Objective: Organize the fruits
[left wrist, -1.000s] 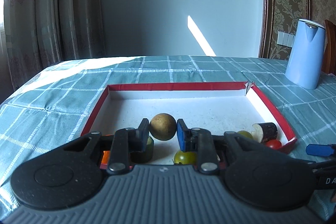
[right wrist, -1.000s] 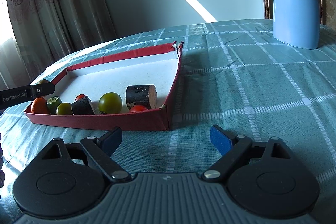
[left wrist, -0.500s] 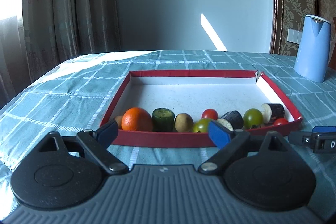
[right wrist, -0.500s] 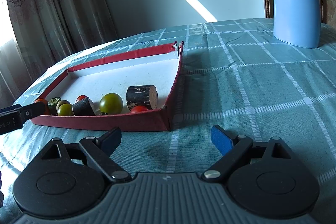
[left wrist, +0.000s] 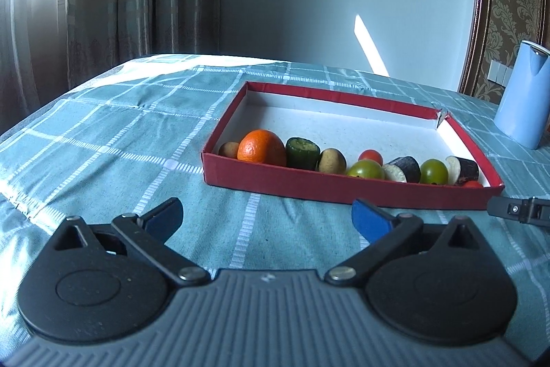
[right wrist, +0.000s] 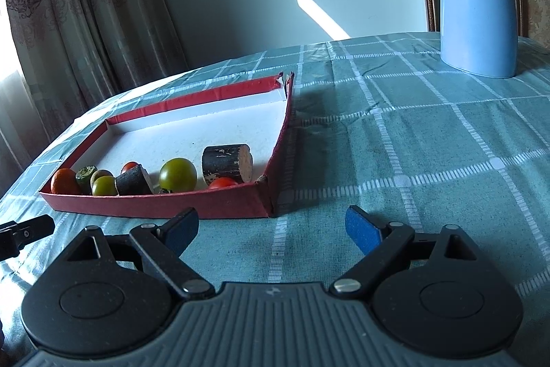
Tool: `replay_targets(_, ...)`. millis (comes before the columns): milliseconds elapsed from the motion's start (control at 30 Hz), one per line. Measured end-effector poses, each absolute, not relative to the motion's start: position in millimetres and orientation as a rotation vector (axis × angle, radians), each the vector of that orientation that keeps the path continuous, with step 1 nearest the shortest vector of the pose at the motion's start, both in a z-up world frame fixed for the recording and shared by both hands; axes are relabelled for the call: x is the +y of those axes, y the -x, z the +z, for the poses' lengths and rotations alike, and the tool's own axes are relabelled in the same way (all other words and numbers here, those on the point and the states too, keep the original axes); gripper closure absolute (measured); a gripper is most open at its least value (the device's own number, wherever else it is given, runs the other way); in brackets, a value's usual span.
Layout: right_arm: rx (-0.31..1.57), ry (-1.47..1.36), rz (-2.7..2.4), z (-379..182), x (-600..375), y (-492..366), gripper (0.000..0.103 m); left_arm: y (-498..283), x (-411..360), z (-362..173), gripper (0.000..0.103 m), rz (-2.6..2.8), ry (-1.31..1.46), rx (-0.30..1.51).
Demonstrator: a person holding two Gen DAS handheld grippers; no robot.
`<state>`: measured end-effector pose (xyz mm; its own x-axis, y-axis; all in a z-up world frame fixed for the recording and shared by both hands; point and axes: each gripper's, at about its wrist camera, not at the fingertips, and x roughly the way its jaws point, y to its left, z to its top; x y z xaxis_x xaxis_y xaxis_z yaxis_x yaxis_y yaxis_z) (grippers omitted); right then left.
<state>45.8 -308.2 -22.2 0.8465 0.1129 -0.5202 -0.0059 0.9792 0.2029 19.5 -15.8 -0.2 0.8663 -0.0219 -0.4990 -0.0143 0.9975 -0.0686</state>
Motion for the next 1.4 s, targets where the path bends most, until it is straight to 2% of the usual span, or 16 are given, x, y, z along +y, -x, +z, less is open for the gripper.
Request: replay_targets(1400, 0.392, -0.089, 0.091, -10, -222, -19, 0.010, -27, -16, -3, 0.000, 0.013, 0.065, 0.560)
